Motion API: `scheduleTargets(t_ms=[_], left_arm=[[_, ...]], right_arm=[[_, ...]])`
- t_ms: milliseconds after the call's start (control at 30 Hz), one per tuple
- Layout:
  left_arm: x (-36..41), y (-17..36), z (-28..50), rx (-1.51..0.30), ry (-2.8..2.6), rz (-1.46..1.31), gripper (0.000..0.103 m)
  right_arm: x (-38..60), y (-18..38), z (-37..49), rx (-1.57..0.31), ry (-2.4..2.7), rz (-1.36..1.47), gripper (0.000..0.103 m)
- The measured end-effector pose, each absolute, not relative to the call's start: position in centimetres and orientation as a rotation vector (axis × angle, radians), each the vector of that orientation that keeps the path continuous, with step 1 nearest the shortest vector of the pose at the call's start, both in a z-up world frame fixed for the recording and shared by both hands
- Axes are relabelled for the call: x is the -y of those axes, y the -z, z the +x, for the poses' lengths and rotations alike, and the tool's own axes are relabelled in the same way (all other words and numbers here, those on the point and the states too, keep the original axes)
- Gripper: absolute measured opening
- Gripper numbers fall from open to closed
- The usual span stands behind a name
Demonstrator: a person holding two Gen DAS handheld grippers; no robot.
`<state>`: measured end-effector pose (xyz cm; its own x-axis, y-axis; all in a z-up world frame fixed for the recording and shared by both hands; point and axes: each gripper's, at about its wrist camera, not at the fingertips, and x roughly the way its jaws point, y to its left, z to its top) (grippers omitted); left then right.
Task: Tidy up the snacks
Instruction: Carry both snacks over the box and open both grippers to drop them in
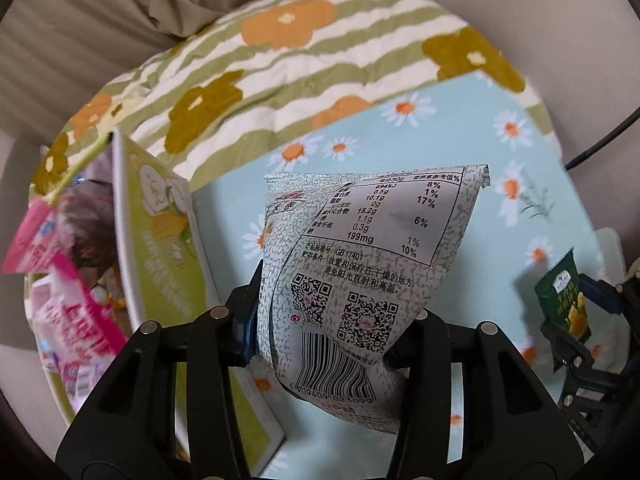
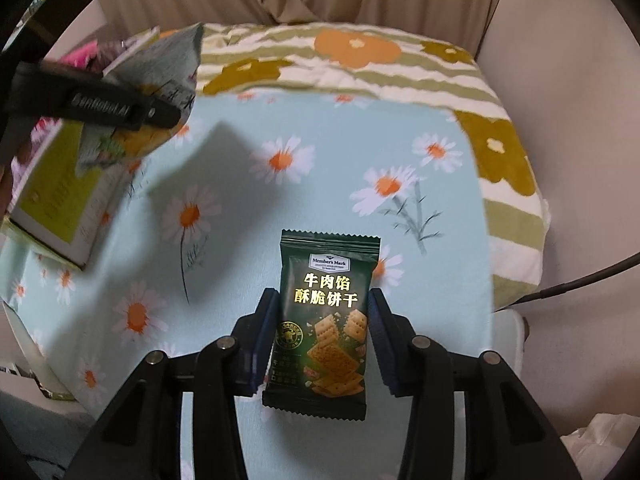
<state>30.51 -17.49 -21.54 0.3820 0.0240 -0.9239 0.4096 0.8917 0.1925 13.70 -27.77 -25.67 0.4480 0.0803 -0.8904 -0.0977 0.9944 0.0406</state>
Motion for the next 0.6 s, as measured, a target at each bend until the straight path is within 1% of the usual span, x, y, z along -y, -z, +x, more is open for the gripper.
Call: scheduleTargets(t_ms=[200, 333, 433, 600], left_arm=[[15.7, 15.3, 27.2, -1.062, 0.258, 0.297, 0.042], [12.1, 10.6, 24.7, -0.995, 0.207, 0.195, 0.042], [8.7, 8.3, 23.2, -0.964, 0.154, 0.140, 0.042], [2.2, 6.4, 21.5, -0.945, 0.061, 0.069, 0.042]], right_arm=[[27.9, 20.7, 13.1, -1.009, -0.136, -0.020, 0.041], [27.0, 17.3, 13.3, -0.944, -0.198, -0.019, 0.041], [24.9, 14.7, 13.8, -0.895, -0.263, -0.031, 0.041], [19.5, 11.0, 14.4, -0.818, -0.382, -0.054, 0.041]])
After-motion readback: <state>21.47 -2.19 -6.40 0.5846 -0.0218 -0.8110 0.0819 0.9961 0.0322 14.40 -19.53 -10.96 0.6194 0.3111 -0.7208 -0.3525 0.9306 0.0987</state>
